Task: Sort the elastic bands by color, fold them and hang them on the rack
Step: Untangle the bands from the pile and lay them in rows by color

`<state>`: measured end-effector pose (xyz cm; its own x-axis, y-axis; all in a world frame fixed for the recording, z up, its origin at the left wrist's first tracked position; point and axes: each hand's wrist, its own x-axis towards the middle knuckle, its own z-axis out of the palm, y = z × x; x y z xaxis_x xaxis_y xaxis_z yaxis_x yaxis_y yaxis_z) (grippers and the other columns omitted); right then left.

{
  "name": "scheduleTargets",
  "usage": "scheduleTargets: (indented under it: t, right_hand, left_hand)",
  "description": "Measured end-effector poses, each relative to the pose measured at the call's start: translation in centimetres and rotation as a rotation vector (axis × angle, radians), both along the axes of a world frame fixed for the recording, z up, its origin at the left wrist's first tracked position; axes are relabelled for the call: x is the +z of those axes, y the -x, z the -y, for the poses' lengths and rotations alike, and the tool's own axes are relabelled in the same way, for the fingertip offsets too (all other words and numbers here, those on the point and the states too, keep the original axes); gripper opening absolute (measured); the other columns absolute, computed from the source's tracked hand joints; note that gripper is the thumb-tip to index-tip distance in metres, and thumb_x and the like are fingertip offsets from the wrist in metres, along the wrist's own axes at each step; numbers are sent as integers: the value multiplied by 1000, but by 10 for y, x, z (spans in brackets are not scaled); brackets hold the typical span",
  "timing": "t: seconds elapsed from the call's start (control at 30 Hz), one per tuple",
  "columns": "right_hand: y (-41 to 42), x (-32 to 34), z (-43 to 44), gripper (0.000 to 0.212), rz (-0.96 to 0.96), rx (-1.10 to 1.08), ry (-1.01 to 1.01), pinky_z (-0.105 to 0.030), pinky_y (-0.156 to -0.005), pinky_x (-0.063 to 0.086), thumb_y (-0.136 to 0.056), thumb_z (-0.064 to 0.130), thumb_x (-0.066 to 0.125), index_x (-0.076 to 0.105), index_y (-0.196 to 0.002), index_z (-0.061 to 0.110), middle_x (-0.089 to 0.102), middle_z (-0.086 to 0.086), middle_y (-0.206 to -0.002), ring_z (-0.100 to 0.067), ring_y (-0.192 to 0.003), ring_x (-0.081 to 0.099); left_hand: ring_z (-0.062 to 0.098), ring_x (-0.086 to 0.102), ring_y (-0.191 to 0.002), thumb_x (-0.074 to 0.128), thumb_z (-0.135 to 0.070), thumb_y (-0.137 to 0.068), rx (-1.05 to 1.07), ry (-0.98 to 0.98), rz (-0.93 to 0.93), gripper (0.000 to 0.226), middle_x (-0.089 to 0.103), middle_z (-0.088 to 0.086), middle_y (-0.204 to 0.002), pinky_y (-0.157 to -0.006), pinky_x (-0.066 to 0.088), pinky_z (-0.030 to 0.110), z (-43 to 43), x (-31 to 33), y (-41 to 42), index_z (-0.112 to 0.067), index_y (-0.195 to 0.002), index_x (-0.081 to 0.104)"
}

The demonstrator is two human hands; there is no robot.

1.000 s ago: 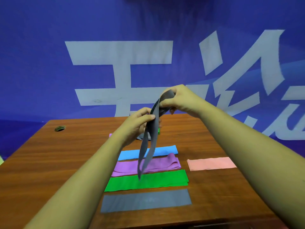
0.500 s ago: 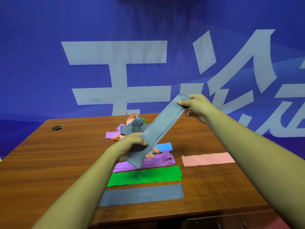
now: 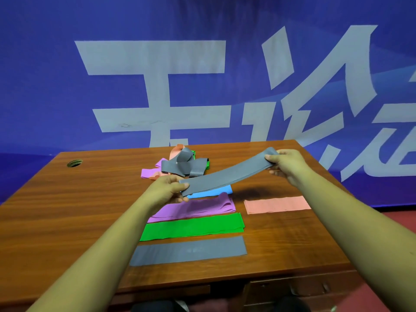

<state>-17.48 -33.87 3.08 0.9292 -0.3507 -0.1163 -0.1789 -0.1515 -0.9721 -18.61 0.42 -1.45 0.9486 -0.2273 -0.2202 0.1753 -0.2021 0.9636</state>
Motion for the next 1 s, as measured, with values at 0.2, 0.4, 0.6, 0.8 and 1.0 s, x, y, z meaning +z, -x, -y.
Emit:
scheduleTargets:
  t: [0.2, 0.4, 0.6, 0.8, 1.0]
  right_hand:
    - [29, -27, 3, 8, -80, 15, 37, -22, -45, 51, -87, 10, 69, 63, -92, 8, 64, -10, -80, -14, -52, 60]
    - [70, -49, -27, 8, -89, 46, -64, -22, -40, 52, -88, 3, 65, 60, -84, 8, 61, -13, -79, -16, -52, 60]
    - [107, -72, -61, 22, -108, 119, 12, -22, -43, 49, -89, 6, 64, 57, -70, 12, 59, -8, -72, -14, -53, 56]
    - [123, -95, -79, 18, -122, 129, 192, -22, -43, 39, -84, 9, 71, 61, -69, 9, 57, -7, -64, -16, -51, 47]
    - [127, -120, -89, 19, -150, 126, 359, -28, -61, 43, -76, 17, 80, 66, -65, 15, 66, 1, -71, -13, -60, 54]
  left_hand:
    - [17, 63, -56, 55, -5, -96, 33, -74, 47, 5, 60, 10, -70, -53, 53, 20, -3, -11, 18, -4, -93, 59]
    - [10, 53, -44, 58, 2, -92, 167, -76, 80, 8, 57, 10, -71, -47, 45, 18, -40, -15, 50, -5, -95, 61]
    - [6, 54, -41, 63, 2, -89, 268, -187, 106, 12, 59, 7, -70, -46, 43, 18, -80, -26, 90, -8, -93, 60]
    - [9, 56, -44, 64, 0, -88, 252, -354, 113, 11, 62, 10, -67, -49, 45, 20, -98, -52, 124, -5, -97, 61]
    - [-3, 55, -41, 68, -12, -87, 275, -583, 195, 15, 64, 0, -64, -48, 39, 17, -101, -72, 132, -24, -94, 63]
